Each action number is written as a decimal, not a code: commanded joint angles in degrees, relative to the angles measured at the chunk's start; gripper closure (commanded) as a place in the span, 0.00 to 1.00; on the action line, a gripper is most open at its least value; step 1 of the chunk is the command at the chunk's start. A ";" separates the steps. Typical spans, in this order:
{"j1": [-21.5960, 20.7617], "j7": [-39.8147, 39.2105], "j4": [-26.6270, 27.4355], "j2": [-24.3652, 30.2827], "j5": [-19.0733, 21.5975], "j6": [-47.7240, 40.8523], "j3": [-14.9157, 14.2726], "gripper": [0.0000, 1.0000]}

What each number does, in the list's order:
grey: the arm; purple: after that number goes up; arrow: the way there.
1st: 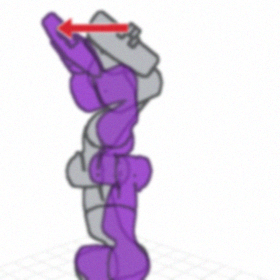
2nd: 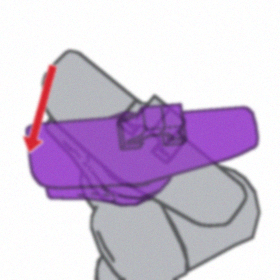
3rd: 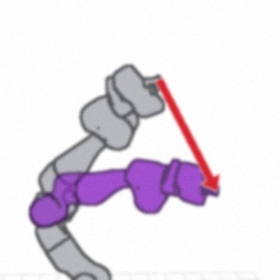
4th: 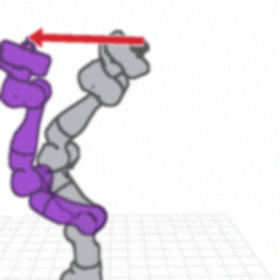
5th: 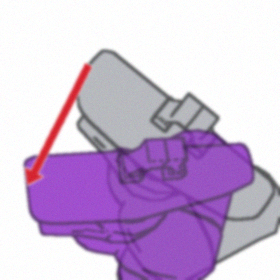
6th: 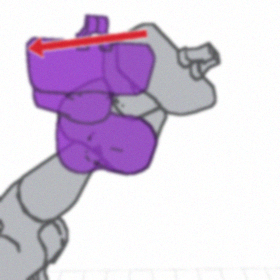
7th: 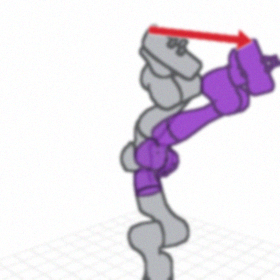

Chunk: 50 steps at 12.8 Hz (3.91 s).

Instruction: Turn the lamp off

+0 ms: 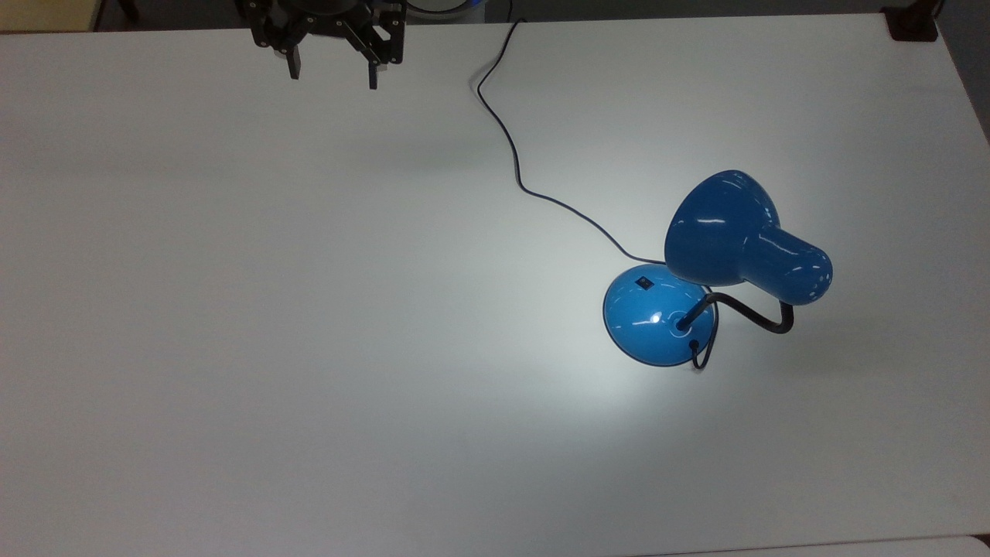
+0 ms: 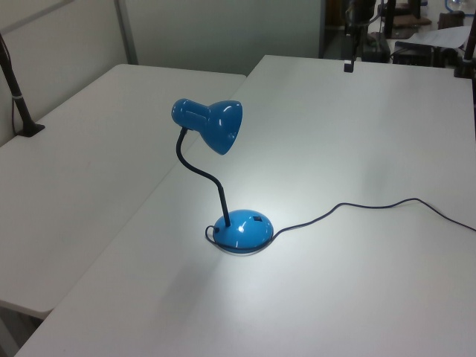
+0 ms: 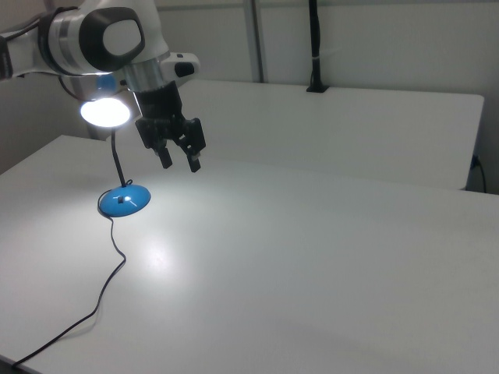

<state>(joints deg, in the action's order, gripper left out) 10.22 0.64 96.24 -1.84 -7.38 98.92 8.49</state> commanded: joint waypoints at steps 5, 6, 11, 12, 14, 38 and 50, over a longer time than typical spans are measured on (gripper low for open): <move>-0.73 -0.63 0.09 -0.09 -0.36 -1.19 -0.14 1.00; -0.73 -1.77 0.09 -0.09 -0.27 -1.10 -0.05 1.00; -1.78 -5.91 0.70 -1.14 1.31 0.29 0.48 1.00; -3.09 -6.00 1.66 -1.23 1.31 2.04 0.48 1.00; -5.29 -6.09 3.68 -2.11 1.22 6.17 0.48 1.00; -22.88 -15.57 2.99 -24.70 1.14 41.34 3.20 1.00; -23.40 -15.75 2.90 -26.46 0.87 45.57 3.73 1.00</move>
<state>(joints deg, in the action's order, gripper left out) -12.61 -13.58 99.45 -27.91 -6.84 143.48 12.32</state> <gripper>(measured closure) 0.991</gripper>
